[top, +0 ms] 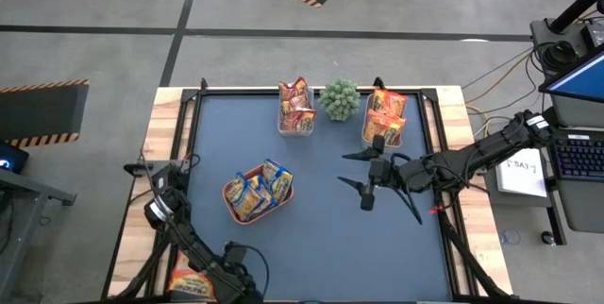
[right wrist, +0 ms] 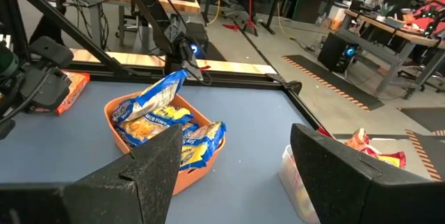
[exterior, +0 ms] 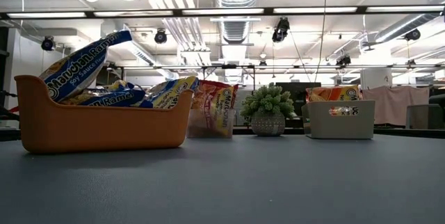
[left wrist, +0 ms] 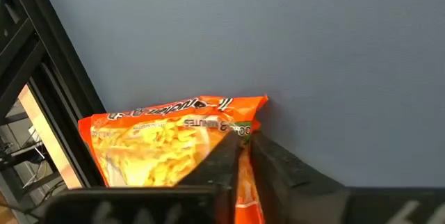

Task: Sort Maruchan noodles
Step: Put the orange noodle pack into the gray bin

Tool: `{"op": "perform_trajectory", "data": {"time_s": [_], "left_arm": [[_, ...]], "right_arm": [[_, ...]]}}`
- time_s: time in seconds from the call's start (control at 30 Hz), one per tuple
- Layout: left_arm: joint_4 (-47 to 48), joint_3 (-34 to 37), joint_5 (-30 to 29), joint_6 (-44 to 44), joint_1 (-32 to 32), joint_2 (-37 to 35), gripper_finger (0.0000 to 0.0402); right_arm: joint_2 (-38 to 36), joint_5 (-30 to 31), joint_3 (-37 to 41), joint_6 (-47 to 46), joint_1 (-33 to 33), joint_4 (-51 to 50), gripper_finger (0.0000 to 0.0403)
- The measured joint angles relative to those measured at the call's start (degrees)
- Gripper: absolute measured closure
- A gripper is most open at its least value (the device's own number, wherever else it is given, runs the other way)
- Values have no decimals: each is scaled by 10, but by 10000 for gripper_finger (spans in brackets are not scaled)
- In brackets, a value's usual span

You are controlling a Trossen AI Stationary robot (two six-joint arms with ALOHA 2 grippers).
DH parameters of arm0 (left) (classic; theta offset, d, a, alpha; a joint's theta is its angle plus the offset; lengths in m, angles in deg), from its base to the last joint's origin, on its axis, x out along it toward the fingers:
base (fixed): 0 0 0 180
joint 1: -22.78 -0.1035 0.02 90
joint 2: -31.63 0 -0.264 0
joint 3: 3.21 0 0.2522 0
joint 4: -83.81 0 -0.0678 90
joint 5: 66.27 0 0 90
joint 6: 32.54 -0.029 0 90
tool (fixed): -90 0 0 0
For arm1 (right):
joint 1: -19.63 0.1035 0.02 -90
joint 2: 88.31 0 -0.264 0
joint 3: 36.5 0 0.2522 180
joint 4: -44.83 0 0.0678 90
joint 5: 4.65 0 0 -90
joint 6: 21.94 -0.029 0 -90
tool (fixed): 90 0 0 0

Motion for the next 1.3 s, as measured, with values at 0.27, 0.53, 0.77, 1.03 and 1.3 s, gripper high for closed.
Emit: {"op": "perform_trajectory", "data": {"time_s": [0.27,0.53,0.77,1.03,1.3], "left_arm": [[-19,0,-14,-9,0,0,401],[-52,-1,-43,-23,-3,-3,401],[-70,-36,-141,-82,-17,-3,402],[-130,-108,-389,-264,-75,-3,401],[-190,-132,-406,-587,-149,-4,401]], "right_arm": [[0,0,0,0,0,0,147],[0,0,0,0,0,0,147],[0,0,1,0,0,0,147],[0,0,1,0,0,0,147],[0,0,1,0,0,-3,147]]}}
